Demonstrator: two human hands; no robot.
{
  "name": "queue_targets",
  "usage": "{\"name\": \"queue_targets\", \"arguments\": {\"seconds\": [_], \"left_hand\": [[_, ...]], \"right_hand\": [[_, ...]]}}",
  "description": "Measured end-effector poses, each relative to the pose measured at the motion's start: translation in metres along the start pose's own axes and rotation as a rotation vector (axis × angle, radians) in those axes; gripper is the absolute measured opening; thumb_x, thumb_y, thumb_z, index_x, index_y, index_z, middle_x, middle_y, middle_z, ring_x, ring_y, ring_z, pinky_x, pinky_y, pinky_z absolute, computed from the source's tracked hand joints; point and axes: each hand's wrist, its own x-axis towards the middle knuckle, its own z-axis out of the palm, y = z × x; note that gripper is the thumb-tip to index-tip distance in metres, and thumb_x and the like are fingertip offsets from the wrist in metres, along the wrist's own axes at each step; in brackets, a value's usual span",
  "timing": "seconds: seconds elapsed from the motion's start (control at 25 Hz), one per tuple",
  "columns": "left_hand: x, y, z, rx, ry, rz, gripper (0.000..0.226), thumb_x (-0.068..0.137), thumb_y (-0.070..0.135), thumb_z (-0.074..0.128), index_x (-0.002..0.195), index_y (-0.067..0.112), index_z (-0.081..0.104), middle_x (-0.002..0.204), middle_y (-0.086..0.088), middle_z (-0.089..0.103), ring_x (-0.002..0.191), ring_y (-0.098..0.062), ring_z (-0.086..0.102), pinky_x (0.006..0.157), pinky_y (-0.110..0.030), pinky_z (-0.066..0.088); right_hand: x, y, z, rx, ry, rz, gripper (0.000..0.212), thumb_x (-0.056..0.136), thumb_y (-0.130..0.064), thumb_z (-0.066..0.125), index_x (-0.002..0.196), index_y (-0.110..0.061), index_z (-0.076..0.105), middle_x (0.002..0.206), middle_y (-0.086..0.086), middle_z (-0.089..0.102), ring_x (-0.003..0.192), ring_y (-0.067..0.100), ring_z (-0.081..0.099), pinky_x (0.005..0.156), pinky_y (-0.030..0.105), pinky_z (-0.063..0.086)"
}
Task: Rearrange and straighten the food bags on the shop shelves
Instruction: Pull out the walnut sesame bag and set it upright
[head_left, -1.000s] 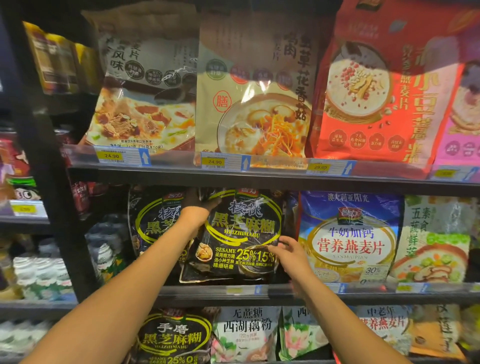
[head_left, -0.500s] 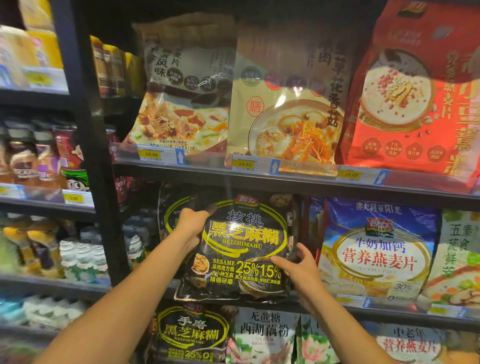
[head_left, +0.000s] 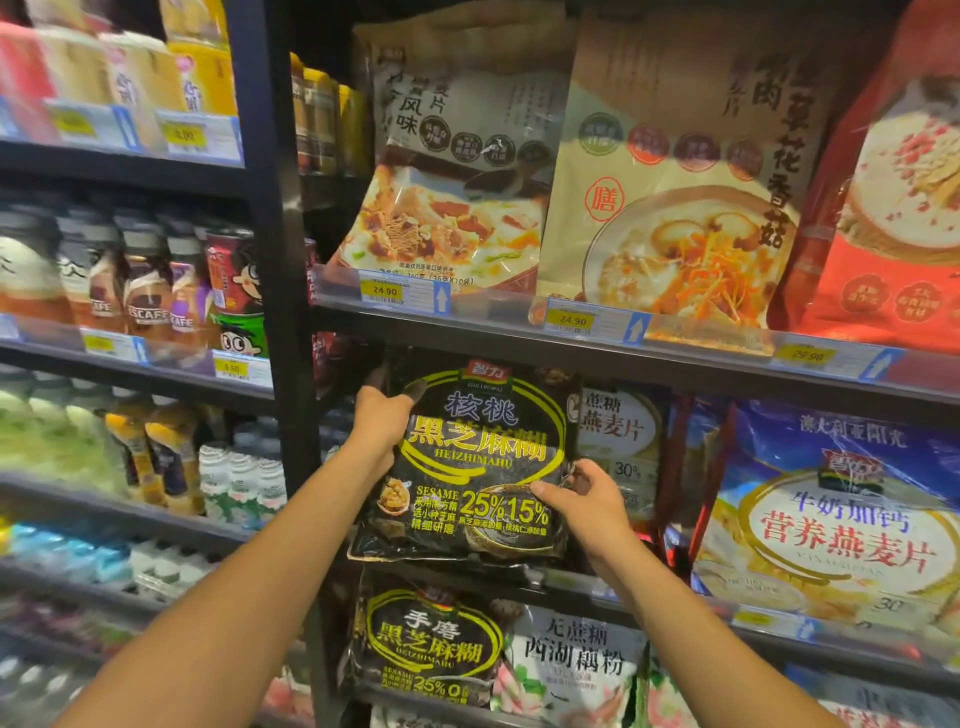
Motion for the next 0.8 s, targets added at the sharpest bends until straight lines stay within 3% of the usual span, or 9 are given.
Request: {"name": "queue_targets", "arguments": {"seconds": [0.08,0.16,0.32,0.4,0.56,0.68,0.8], "left_hand": [[0.007,0.005,-0.001,-0.011,-0.007,0.044,0.057,0.095,0.014,0.073,0.147,0.014,0.049,0.128,-0.004,0.061,0.119,-0.025,0.057,0.092,-0.030,0.042],[0.015,0.007,-0.001,-0.035,-0.019,0.069,0.058,0.095,0.012,0.071,0.148,0.015,0.049,0.131,0.000,0.059,0.117,-0.018,0.054,0.095,-0.028,0.041],[0.030,0.010,0.005,-0.014,-0.009,0.145,0.057,0.094,0.011,0.073,0.147,0.009,0.052,0.138,-0.001,0.060,0.119,-0.015,0.054,0.094,-0.021,0.043],[0.036,0.009,0.006,0.021,0.004,0.181,0.051,0.094,0.009,0.072,0.142,0.007,0.056,0.137,-0.005,0.062,0.118,-0.016,0.055,0.092,-0.020,0.043],[0.045,-0.005,0.001,0.012,0.008,0.161,0.058,0.092,0.013,0.074,0.146,0.014,0.053,0.146,-0.005,0.059,0.132,-0.023,0.054,0.106,-0.032,0.042],[0.040,-0.014,-0.005,-0.062,-0.007,0.128,0.065,0.091,0.014,0.075,0.149,0.027,0.050,0.148,0.004,0.056,0.128,-0.018,0.055,0.106,-0.032,0.042],[0.030,-0.020,-0.012,-0.040,-0.039,0.125,0.064,0.094,0.012,0.071,0.151,0.025,0.045,0.145,0.005,0.059,0.127,-0.017,0.057,0.110,-0.034,0.042]], "right_hand": [[0.008,-0.002,0.008,0.003,0.033,0.009,0.047,0.082,-0.018,0.086,0.117,-0.006,0.058,0.121,0.000,0.069,0.106,0.016,0.068,0.081,0.026,0.051],[0.016,-0.005,0.014,0.029,0.059,0.014,0.053,0.081,-0.019,0.088,0.120,-0.002,0.057,0.111,-0.001,0.071,0.099,0.016,0.069,0.079,0.025,0.053],[0.030,-0.004,0.024,-0.006,0.105,0.036,0.042,0.077,-0.019,0.090,0.111,-0.011,0.067,0.102,0.003,0.078,0.099,0.023,0.074,0.090,0.044,0.060],[0.032,-0.002,0.028,-0.004,0.117,0.045,0.048,0.074,-0.026,0.092,0.112,-0.012,0.066,0.104,0.003,0.077,0.100,0.022,0.073,0.093,0.049,0.060],[0.030,0.009,0.035,-0.021,0.145,0.037,0.057,0.077,-0.026,0.091,0.115,-0.009,0.054,0.109,0.006,0.067,0.104,0.023,0.067,0.086,0.040,0.059],[0.023,0.013,0.036,-0.078,0.136,0.011,0.061,0.079,-0.028,0.089,0.120,-0.008,0.049,0.102,0.007,0.062,0.093,0.022,0.063,0.074,0.032,0.055],[0.016,0.018,0.038,-0.165,0.108,-0.020,0.061,0.081,-0.030,0.088,0.118,-0.009,0.044,0.092,0.006,0.055,0.077,0.017,0.052,0.062,0.026,0.045]]}}
